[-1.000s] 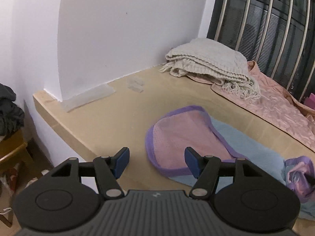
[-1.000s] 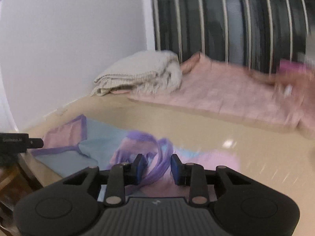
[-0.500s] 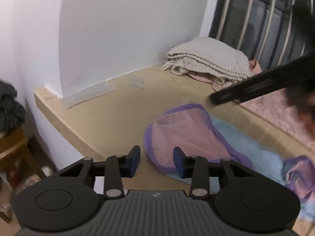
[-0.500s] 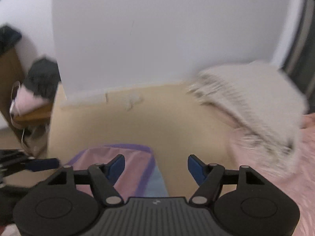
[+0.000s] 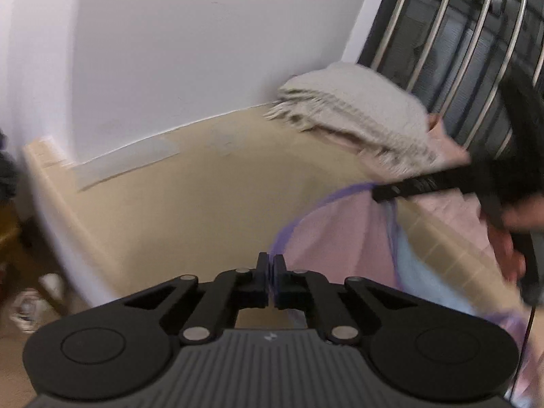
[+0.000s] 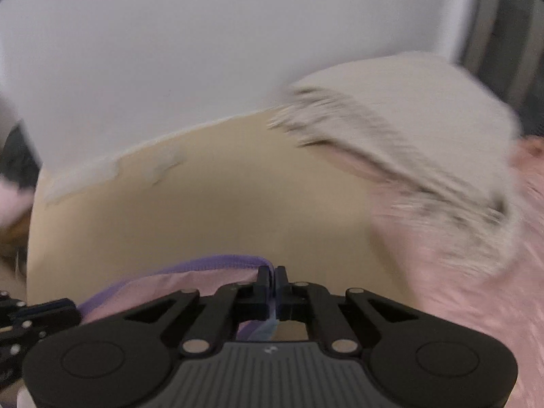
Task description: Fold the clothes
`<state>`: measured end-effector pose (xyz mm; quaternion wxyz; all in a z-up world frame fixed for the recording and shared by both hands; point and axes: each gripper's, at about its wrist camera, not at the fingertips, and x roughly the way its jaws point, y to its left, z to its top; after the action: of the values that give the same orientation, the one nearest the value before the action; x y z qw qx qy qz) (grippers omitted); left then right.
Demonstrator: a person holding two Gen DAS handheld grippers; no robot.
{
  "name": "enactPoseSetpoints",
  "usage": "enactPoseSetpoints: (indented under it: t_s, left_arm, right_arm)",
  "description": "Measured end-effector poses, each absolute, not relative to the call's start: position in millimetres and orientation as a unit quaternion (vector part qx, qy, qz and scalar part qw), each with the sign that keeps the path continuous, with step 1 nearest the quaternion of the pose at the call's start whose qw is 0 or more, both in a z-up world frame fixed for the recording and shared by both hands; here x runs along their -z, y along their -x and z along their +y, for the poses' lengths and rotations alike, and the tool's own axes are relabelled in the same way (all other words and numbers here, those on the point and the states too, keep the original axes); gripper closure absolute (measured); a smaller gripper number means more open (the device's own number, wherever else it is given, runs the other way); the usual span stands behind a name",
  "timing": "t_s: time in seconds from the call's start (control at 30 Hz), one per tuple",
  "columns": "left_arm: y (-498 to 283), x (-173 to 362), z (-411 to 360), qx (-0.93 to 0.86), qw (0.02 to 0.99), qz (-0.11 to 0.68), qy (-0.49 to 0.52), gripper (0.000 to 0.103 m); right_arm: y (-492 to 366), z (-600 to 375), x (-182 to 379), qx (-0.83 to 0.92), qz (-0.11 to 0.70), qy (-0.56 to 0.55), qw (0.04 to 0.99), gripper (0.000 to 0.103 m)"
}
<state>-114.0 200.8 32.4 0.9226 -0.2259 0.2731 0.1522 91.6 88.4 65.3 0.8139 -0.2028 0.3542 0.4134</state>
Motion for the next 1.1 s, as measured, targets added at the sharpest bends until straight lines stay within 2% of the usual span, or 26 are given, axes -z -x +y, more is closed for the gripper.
enactPoseSetpoints:
  t_s: [0.1, 0.27, 0.43, 0.5, 0.57, 0.6, 0.67, 0.7, 0.73, 0.77, 0.8, 0.9, 0.93, 1.0, 1.07, 1.1]
  left_arm:
    - [60, -60, 185, -0.090, 0.937, 0.256, 0.218, 0.102]
    - [-31, -91, 147, 0.029, 0.933, 0.285, 0.218, 0.102]
    - [-101, -108, 103, 0.072, 0.929, 0.277, 0.234, 0.101]
    - [-121, -106, 87, 0.059, 0.930, 0.286, 0.221, 0.094]
    - [-134, -103, 74, 0.046, 0.932, 0.301, 0.198, 0.065]
    - [-130, -102, 73, 0.044, 0.934, 0.303, 0.185, 0.063]
    - [-105, -101, 77, 0.063, 0.936, 0.304, 0.165, 0.063]
    - [-90, -101, 80, 0.082, 0.934, 0.309, 0.156, 0.063]
    - [-70, -99, 80, 0.113, 0.932, 0.316, 0.139, 0.063]
    - [-46, -96, 77, 0.148, 0.929, 0.318, 0.119, 0.062]
    - [-22, -90, 71, 0.173, 0.928, 0.315, 0.097, 0.062]
    - [34, -65, 50, 0.214, 0.920, 0.325, 0.054, 0.062]
    - [42, -55, 45, 0.215, 0.916, 0.335, 0.051, 0.062]
    - [52, -36, 36, 0.214, 0.908, 0.357, 0.047, 0.070]
    - [54, -23, 37, 0.201, 0.903, 0.374, 0.064, 0.085]
    - [52, -20, 40, 0.193, 0.902, 0.378, 0.078, 0.086]
  right_arm:
    - [-111, 36, -87, -0.365, 0.338, 0.156, 0.853, 0.101]
    - [-144, -62, -128, -0.227, 0.311, 0.095, 0.918, 0.101]
    - [-175, -140, -140, -0.124, 0.310, 0.050, 0.941, 0.101]
    - [-195, -151, -129, -0.082, 0.320, 0.060, 0.942, 0.100]
    - [-216, -160, -109, -0.041, 0.342, 0.073, 0.936, 0.092]
    - [-218, -166, -103, -0.037, 0.351, 0.073, 0.933, 0.088]
    - [-198, -174, -105, -0.053, 0.339, 0.060, 0.937, 0.087]
    - [-185, -178, -106, -0.065, 0.331, 0.054, 0.940, 0.080]
    - [-160, -179, -110, -0.091, 0.316, 0.051, 0.943, 0.068]
    - [-130, -182, -113, -0.122, 0.304, 0.046, 0.944, 0.062]
    - [-100, -184, -114, -0.153, 0.294, 0.042, 0.943, 0.061]
    - [-31, -181, -94, -0.249, 0.307, 0.021, 0.918, 0.065]
    - [-12, -181, -85, -0.279, 0.316, 0.016, 0.907, 0.073]
    - [12, -177, -67, -0.304, 0.329, 0.009, 0.894, 0.080]
    - [25, -170, -49, -0.306, 0.337, 0.004, 0.890, 0.081]
    - [32, -167, -41, -0.307, 0.341, 0.002, 0.888, 0.084]
